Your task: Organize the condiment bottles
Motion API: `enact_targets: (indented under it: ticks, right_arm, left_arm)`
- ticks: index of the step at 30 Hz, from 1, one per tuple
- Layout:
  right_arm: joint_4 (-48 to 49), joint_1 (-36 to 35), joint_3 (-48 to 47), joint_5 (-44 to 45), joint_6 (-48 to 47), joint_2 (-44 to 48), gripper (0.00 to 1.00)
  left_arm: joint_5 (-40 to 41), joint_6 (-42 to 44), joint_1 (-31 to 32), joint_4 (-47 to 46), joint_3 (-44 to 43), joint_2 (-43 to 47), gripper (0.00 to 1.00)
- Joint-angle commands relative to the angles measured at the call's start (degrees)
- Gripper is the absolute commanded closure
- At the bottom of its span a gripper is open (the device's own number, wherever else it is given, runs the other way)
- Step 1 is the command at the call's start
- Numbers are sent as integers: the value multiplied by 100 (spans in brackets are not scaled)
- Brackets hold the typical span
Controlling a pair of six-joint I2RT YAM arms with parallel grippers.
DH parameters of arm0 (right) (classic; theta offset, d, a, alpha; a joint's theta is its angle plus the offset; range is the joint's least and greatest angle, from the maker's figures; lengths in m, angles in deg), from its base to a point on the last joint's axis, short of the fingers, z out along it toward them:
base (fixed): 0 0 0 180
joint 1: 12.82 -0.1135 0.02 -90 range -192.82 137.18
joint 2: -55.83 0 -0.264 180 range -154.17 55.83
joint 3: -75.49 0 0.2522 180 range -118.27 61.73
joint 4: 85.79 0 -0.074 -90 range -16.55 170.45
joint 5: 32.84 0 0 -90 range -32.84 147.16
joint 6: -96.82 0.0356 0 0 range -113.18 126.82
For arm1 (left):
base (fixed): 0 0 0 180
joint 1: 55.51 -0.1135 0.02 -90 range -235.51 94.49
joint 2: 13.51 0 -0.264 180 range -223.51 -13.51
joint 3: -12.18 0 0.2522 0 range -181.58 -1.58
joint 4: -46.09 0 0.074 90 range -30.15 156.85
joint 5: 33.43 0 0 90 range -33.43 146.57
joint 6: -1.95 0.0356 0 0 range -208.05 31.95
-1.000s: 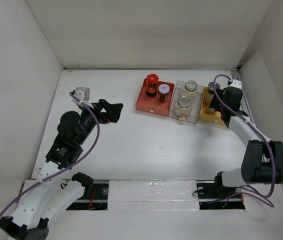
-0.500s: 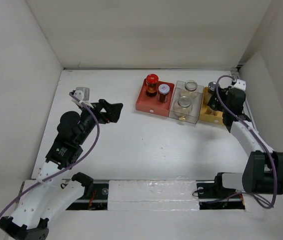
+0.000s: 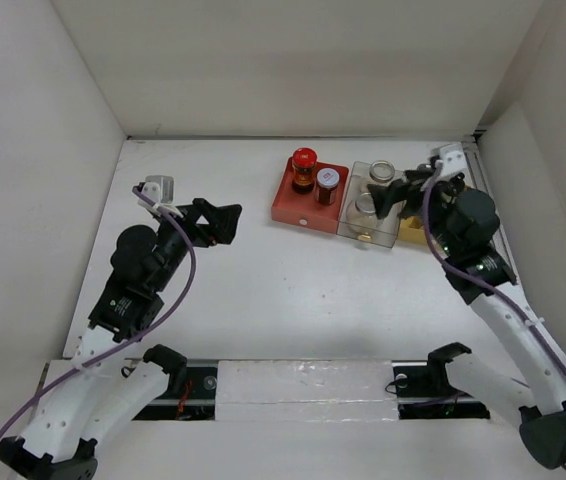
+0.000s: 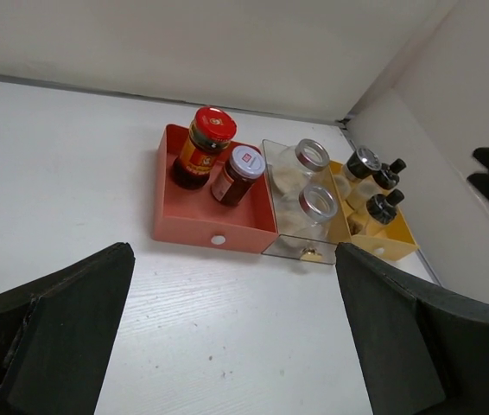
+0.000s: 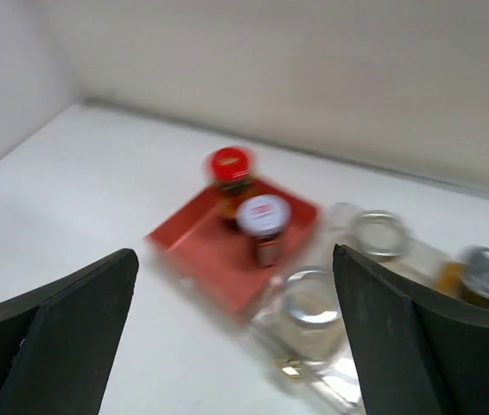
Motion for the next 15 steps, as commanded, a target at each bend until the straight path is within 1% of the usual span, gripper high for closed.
enact_targets:
  ticks: [1,2,3,5,6,9,13,15]
  right_arm:
    - [-282,-829,-70,-1474,-402,-352,0]
    - [-283,-1093,17,-1475,-403,-431,0]
    - [-336,-1617,192,-1475,-455,-511,0]
    - [-336,-2069,368,-1300,-456,-792,0]
    - [-336,-2428,439,-1125,-456,-888,0]
    - [-266,-2930,580,-694,-351,-1249,0]
    - [-152,-3108,642,-500,-289,-1583,0]
    - [-152,-3108,493,-446,-289,-1636,0]
  left_arm:
    - [98,31,-31,-230,-187,152,0]
    - [150,31,-31,-230,-187,153,0]
    - [150,31,-31,-283,-135,205,0]
    - [150,31,-31,-283,-134,266,0]
    - [150,-21,-31,-283,-134,267,0]
    - [150,-74,-31,-335,-29,319,0]
    - [-148,-75,-31,-441,51,381,0]
    - [-149,-75,-31,-380,51,381,0]
